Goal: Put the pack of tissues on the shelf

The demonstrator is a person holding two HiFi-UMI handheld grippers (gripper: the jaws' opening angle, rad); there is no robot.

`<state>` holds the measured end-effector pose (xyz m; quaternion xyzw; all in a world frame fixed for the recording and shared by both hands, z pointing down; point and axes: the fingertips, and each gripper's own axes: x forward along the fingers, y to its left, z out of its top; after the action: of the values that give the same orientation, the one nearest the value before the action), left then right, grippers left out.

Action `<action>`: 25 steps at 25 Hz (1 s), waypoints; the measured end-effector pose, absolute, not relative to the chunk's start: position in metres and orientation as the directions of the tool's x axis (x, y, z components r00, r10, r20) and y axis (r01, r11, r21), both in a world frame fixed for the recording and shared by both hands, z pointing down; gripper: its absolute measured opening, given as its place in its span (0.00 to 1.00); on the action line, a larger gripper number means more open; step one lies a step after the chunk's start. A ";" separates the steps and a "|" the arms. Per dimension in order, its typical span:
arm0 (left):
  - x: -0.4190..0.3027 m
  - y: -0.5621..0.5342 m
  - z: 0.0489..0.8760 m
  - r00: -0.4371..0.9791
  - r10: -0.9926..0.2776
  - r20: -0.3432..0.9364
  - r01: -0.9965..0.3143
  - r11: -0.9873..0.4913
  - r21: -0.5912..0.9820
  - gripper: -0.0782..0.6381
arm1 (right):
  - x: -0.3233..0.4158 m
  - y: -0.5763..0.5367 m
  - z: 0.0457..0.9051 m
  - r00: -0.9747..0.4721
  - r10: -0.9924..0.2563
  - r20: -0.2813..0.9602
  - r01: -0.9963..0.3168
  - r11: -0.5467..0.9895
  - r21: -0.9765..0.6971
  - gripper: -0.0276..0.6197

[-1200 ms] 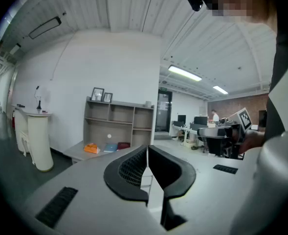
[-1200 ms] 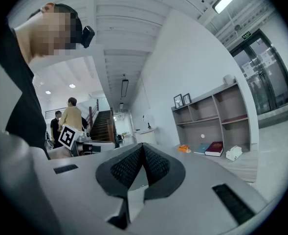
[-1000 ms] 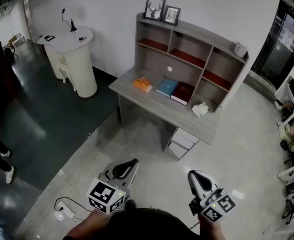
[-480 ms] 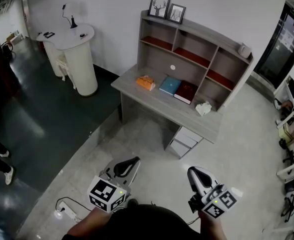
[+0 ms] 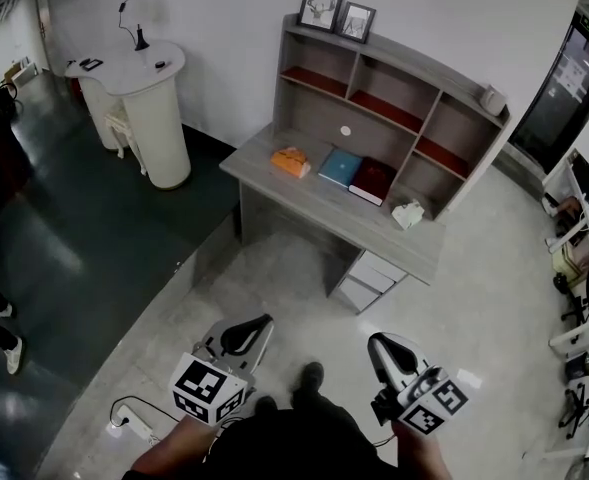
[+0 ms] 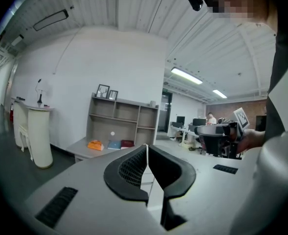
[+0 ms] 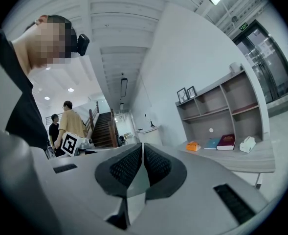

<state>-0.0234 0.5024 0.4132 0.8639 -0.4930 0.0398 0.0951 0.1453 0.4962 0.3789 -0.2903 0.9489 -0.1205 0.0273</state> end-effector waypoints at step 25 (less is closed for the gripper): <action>0.022 0.258 0.400 0.478 -0.851 0.215 -0.878 -0.463 0.120 0.14 | 0.178 0.241 0.388 -0.871 -0.490 -0.025 -0.455 0.826 -0.334 0.07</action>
<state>0.0220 0.2576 0.3995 0.8530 -0.5070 0.0622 0.1076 0.1782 0.2414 0.3876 -0.2476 0.9539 -0.1606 0.0547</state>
